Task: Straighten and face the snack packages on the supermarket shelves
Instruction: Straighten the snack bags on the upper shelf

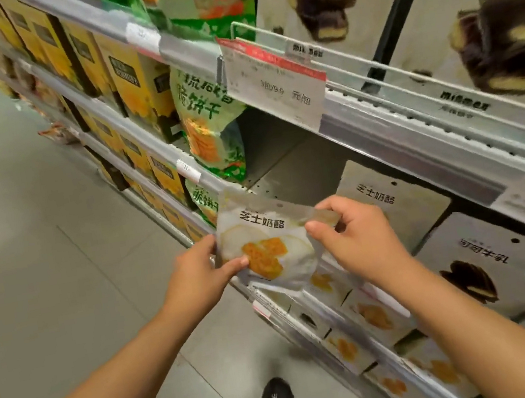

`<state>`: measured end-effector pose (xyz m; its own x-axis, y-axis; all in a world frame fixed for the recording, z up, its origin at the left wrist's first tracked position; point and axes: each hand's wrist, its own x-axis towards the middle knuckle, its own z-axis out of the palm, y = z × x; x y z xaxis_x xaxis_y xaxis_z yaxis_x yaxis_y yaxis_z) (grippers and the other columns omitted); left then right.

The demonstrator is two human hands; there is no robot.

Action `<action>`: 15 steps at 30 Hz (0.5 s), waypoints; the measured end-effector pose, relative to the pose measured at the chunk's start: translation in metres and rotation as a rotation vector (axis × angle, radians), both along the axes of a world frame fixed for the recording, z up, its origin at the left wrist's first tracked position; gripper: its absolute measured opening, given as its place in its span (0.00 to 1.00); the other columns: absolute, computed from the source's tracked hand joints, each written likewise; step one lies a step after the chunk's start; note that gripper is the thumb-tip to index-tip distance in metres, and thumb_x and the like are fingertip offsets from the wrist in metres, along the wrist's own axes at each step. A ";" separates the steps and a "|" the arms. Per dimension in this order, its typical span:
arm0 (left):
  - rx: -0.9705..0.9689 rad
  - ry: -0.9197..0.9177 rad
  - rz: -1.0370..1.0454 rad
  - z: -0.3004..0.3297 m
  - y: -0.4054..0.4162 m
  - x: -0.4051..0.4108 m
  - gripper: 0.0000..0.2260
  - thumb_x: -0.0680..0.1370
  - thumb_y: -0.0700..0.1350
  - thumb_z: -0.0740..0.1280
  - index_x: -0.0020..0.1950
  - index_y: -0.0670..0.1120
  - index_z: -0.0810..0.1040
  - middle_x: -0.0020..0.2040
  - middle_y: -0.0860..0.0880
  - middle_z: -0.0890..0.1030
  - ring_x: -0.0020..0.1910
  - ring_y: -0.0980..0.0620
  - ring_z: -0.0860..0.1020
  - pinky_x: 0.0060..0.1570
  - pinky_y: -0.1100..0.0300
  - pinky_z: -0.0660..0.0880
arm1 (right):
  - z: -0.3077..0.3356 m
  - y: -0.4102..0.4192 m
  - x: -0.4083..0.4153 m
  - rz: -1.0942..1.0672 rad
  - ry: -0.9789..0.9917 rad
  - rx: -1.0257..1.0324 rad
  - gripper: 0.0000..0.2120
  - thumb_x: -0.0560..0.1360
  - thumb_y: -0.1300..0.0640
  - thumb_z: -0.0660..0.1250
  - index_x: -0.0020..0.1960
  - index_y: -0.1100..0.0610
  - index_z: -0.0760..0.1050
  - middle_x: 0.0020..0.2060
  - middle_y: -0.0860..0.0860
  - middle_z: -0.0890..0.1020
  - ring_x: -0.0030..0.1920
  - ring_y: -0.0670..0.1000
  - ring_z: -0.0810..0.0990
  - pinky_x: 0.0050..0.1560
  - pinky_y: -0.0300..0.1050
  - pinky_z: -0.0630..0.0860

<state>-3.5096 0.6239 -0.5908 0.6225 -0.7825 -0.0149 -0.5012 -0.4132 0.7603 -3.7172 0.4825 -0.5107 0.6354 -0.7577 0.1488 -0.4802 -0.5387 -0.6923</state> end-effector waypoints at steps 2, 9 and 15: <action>0.001 -0.019 -0.018 0.003 -0.021 0.022 0.13 0.68 0.57 0.76 0.48 0.54 0.80 0.42 0.59 0.81 0.45 0.56 0.79 0.39 0.63 0.73 | 0.003 -0.014 0.014 0.013 0.019 -0.018 0.04 0.73 0.46 0.66 0.44 0.44 0.76 0.30 0.47 0.80 0.30 0.45 0.76 0.36 0.49 0.77; -0.098 -0.028 -0.161 0.007 -0.097 0.064 0.11 0.69 0.55 0.76 0.44 0.57 0.77 0.38 0.58 0.81 0.39 0.60 0.78 0.38 0.60 0.76 | 0.018 -0.040 0.036 0.006 0.122 -0.142 0.02 0.76 0.49 0.63 0.48 0.45 0.73 0.34 0.41 0.79 0.40 0.42 0.77 0.35 0.32 0.70; -0.066 0.037 -0.296 0.004 -0.158 0.073 0.12 0.70 0.56 0.75 0.40 0.54 0.72 0.39 0.55 0.81 0.39 0.53 0.80 0.40 0.51 0.79 | 0.038 -0.058 0.053 -0.147 0.463 0.085 0.16 0.83 0.52 0.54 0.64 0.57 0.74 0.54 0.56 0.81 0.50 0.53 0.77 0.39 0.33 0.65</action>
<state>-3.4365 0.4654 -0.5866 0.3676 -0.9297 0.0232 -0.5636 -0.2028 0.8008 -3.6638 0.4243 -0.4730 0.5057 -0.8415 -0.1902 -0.8145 -0.3930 -0.4267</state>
